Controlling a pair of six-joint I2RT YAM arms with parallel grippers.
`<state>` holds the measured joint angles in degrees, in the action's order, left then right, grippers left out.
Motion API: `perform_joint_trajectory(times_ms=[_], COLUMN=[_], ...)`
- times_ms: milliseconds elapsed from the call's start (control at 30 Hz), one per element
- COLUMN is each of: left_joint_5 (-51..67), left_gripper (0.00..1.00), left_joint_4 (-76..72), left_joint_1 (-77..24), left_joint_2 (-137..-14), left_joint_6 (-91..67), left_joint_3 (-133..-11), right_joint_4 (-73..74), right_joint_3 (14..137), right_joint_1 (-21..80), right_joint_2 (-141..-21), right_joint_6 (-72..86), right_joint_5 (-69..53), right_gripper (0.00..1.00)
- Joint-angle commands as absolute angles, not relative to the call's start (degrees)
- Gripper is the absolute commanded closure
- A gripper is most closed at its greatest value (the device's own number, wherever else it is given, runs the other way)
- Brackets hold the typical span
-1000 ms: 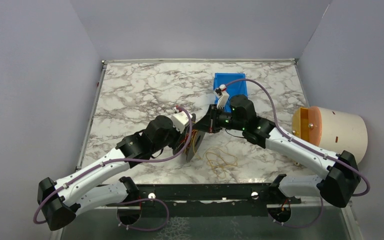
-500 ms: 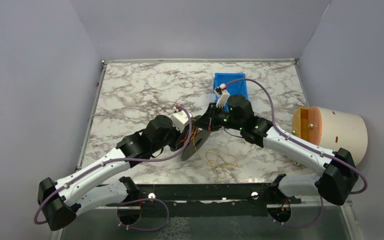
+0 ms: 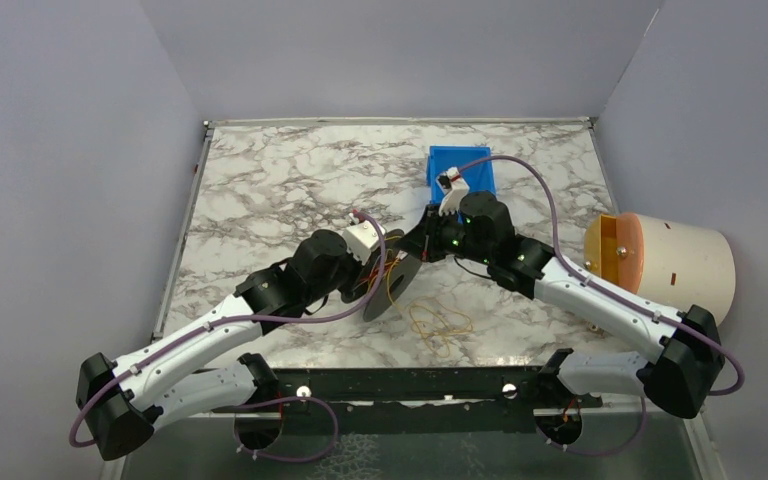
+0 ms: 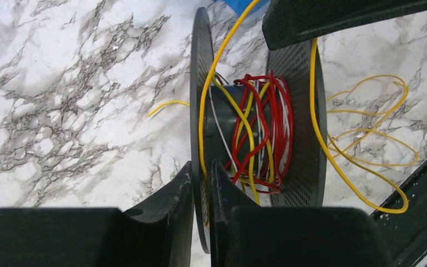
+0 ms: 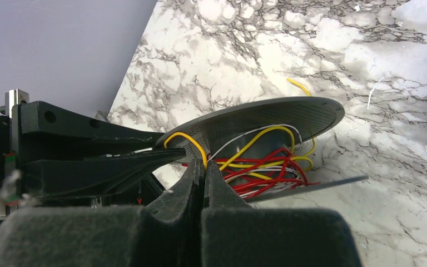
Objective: Wrap the cables
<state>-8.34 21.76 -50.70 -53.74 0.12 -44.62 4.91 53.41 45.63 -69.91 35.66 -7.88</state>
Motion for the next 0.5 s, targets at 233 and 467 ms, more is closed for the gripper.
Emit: perform_joint_trajectory(times_ms=[233,467], left_joint_5=[-7.4,-8.7], left_gripper=[0.73,0.88], left_joint_4=[22.0,22.1], left_joint_1=[-50.6,-50.7], left_joint_2=[-54.1,-54.7], left_joint_6=[0.4,0.4], left_joint_3=[-43.9,-43.9], right_joint_4=[1.5,0.8], right_joint_3=[53.3,54.0], right_joint_1=[45.5,45.5], right_joint_2=[-71.4,-72.5], right_joint_6=[37.8,38.1], right_joint_5=[-10.0,-10.7], right_gripper=[0.99,0.99])
